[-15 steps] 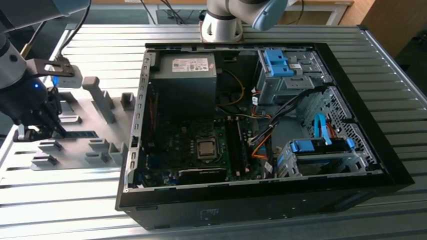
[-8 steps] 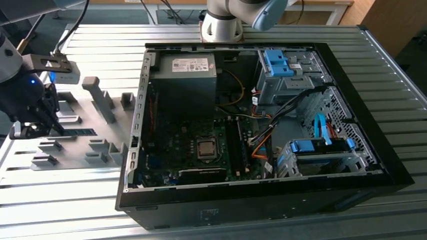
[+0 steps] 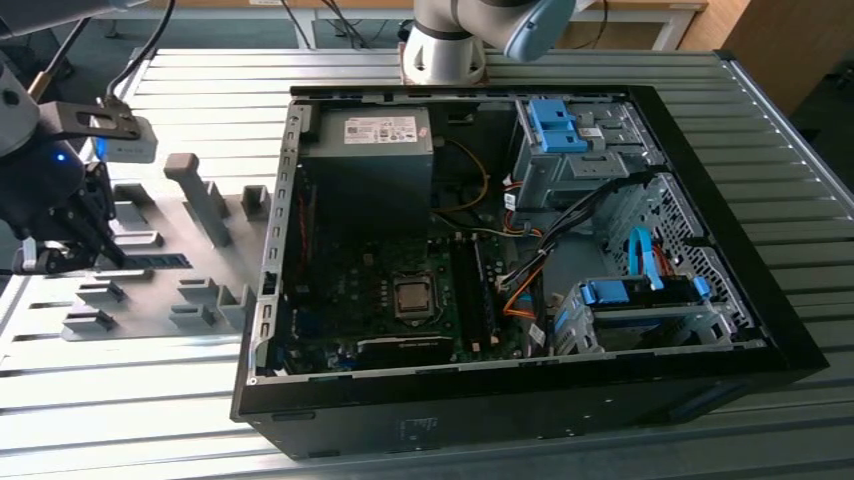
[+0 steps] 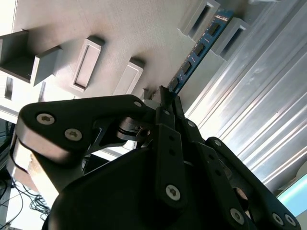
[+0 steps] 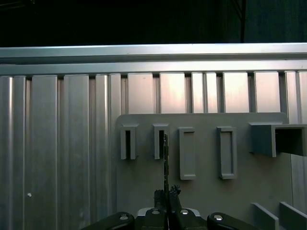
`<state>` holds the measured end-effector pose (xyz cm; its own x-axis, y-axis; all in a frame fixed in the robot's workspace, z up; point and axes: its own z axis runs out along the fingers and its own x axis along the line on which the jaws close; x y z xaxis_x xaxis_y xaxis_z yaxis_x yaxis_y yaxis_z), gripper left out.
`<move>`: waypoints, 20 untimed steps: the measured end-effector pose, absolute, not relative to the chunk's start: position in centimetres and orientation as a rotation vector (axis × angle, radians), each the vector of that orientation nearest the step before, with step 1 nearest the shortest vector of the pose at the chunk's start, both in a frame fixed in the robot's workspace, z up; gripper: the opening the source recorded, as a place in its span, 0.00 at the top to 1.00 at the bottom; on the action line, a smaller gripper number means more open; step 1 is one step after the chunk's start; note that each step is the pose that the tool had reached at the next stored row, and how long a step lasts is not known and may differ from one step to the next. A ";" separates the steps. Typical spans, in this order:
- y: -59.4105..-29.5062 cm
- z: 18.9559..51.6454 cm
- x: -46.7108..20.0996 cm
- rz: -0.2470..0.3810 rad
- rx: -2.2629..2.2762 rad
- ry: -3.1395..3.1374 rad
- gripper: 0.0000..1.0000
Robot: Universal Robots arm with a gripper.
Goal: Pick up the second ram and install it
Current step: 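Pick up the second ram and move it above second insertion slot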
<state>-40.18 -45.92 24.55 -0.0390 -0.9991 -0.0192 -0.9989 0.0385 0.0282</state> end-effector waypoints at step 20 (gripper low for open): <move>-45.9 25.4 -40.2 -0.053 2.174 -2.260 0.86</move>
<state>-40.18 -45.92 25.44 -0.0390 -0.9991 -0.0192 -0.9989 0.0385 0.0282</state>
